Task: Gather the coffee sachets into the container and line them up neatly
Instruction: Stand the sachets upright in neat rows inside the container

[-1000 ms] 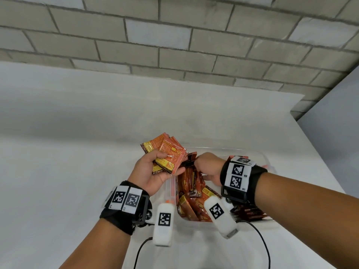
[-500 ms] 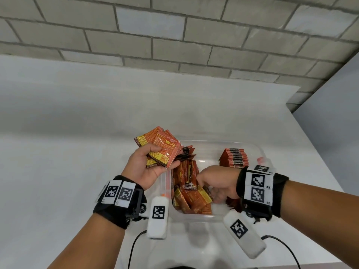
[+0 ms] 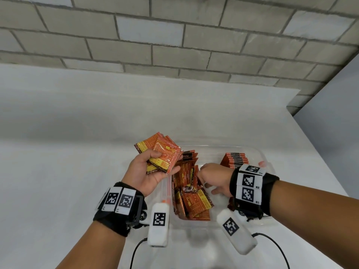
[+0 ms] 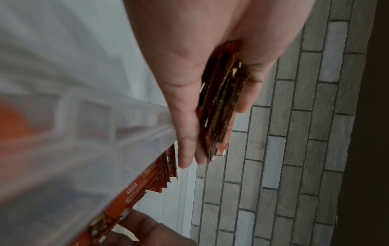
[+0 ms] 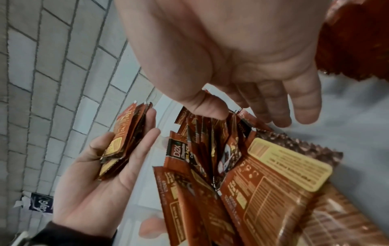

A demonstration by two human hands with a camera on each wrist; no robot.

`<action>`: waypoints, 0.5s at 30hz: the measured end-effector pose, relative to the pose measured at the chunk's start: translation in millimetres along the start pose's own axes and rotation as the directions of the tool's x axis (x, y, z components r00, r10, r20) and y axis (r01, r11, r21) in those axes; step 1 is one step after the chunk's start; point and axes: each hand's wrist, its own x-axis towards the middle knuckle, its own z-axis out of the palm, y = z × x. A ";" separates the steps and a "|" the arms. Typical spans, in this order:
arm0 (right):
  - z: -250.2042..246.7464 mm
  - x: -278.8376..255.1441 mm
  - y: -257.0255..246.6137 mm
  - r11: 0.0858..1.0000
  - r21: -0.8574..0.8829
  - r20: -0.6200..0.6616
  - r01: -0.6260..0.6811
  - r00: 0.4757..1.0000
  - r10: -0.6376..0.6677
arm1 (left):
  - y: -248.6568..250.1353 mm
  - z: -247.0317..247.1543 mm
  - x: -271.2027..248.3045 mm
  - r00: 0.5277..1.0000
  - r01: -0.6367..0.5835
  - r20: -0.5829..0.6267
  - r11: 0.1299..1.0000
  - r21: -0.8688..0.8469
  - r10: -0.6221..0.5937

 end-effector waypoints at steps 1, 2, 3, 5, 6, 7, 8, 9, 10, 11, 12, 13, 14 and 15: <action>2.5 0.5 -2.4 1.000 -0.010 0.002 0.018 1.000 -0.018 | -0.1 -0.2 -0.2 1.000 0.002 -0.003 1.000 -0.004 -0.002; 4.8 0.1 -4.3 0.998 -0.038 0.000 0.043 0.999 -0.043 | -0.1 -0.7 -0.1 1.000 0.003 -0.004 1.000 -0.010 -0.003; 7.5 -1.4 -5.7 0.997 -0.049 -0.008 0.064 0.998 -0.065 | -0.4 -0.8 0.0 1.000 0.001 -0.005 1.000 -0.014 -0.001; 10.6 -3.8 -8.4 0.995 -0.051 -0.003 0.081 0.997 -0.081 | 0.2 -0.1 -0.7 1.000 -0.005 -0.012 1.000 -0.010 0.005; 10.5 -4.9 -9.8 0.995 -0.060 -0.003 0.082 0.997 -0.083 | 0.9 1.1 -1.0 1.000 -0.006 -0.016 1.000 0.003 0.006; 9.5 -5.8 -10.8 0.995 -0.062 0.001 0.084 0.996 -0.084 | 1.6 3.5 -1.5 1.000 -0.005 -0.017 1.000 0.020 0.006; 7.1 -4.5 -8.3 0.995 -0.058 0.005 0.085 0.996 -0.085 | 2.0 5.7 -1.6 1.000 -0.006 -0.018 0.999 0.037 0.007; 5.8 -3.9 -5.9 0.996 -0.040 0.003 0.080 0.997 -0.080 | 1.6 6.7 -2.5 1.000 -0.007 -0.021 0.999 0.053 0.008; 4.6 -3.9 -4.3 0.997 -0.015 -0.009 0.077 0.997 -0.077 | 1.7 7.4 -4.0 1.000 -0.008 -0.024 0.998 0.066 0.009; 2.5 -3.3 -2.7 0.996 0.008 -0.020 0.085 0.996 -0.085 | 1.7 7.6 -4.9 0.999 -0.006 -0.032 0.997 0.070 0.009; -0.4 -2.2 -0.8 0.995 0.027 -0.027 0.099 0.995 -0.099 | 2.0 6.8 -5.5 0.999 -0.004 -0.042 0.998 0.067 0.007; -4.3 -1.9 0.9 0.991 0.049 -0.035 0.121 0.992 -0.120 | 2.3 6.5 -5.8 0.999 -0.004 -0.043 0.998 0.069 0.007; -8.5 -3.6 1.4 0.986 0.072 -0.046 0.150 0.988 -0.147 | 2.5 6.4 -6.8 0.999 -0.007 -0.039 0.997 0.077 0.010; -12.2 -5.6 0.8 0.978 0.097 -0.061 0.187 0.981 -0.182 | 2.7 6.5 -7.7 0.999 -0.018 -0.032 0.996 0.084 0.021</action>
